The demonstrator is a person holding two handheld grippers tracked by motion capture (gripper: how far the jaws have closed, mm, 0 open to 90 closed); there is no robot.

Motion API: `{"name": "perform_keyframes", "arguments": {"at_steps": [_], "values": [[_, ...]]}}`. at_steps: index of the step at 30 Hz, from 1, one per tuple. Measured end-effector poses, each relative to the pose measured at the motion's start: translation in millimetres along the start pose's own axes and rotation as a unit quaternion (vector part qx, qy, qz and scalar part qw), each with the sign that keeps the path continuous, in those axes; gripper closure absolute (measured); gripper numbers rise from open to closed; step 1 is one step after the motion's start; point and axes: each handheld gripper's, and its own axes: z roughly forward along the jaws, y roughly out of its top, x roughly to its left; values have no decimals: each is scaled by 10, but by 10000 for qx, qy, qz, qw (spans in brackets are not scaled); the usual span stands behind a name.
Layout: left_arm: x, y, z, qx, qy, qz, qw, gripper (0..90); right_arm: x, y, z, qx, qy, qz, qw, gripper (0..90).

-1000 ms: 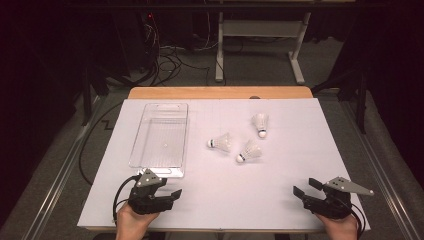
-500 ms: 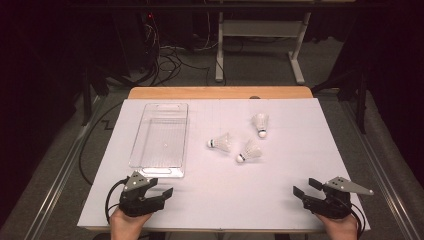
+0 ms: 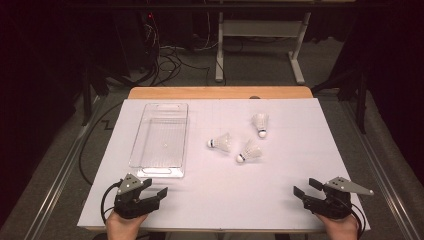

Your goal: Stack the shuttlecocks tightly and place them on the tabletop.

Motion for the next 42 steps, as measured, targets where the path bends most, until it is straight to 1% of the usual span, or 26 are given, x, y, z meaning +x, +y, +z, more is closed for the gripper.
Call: {"name": "perform_keyframes", "arguments": {"at_steps": [2,5,8,10,14,17,19,23,30,42], "values": [[2,-8,-7,-10,8,-7,10000,341,1,0,1,6,-8,4,10000,300],[23,-16,-13,-53,-68,-99,9999,340,12,8,6,21,-59,-49,10000,297],[51,-24,-19,-91,-130,-203,9997,342,24,19,-1,-29,-94,-110,9999,298],[65,-28,-28,-126,-171,-247,9995,341,20,22,-2,-31,-66,-41,10000,296],[76,-41,-39,-185,-232,-303,9991,338,13,29,-8,-50,-81,-26,10000,295],[78,-48,-46,-199,-239,-312,9990,337,16,34,-10,-53,-64,-35,10000,294],[87,-59,-59,-256,-294,-359,9986,337,29,44,-18,-72,-34,-51,10000,294],[100,-69,-78,-321,-328,-424,9980,337,38,70,-17,-89,7,7,10000,290],[106,-73,-85,-362,-334,-414,9979,335,78,143,25,-108,46,-41,9999,291],[104,-72,-77,-329,-309,-382,9983,333,168,278,184,-51,189,-123,9997,301]]}}
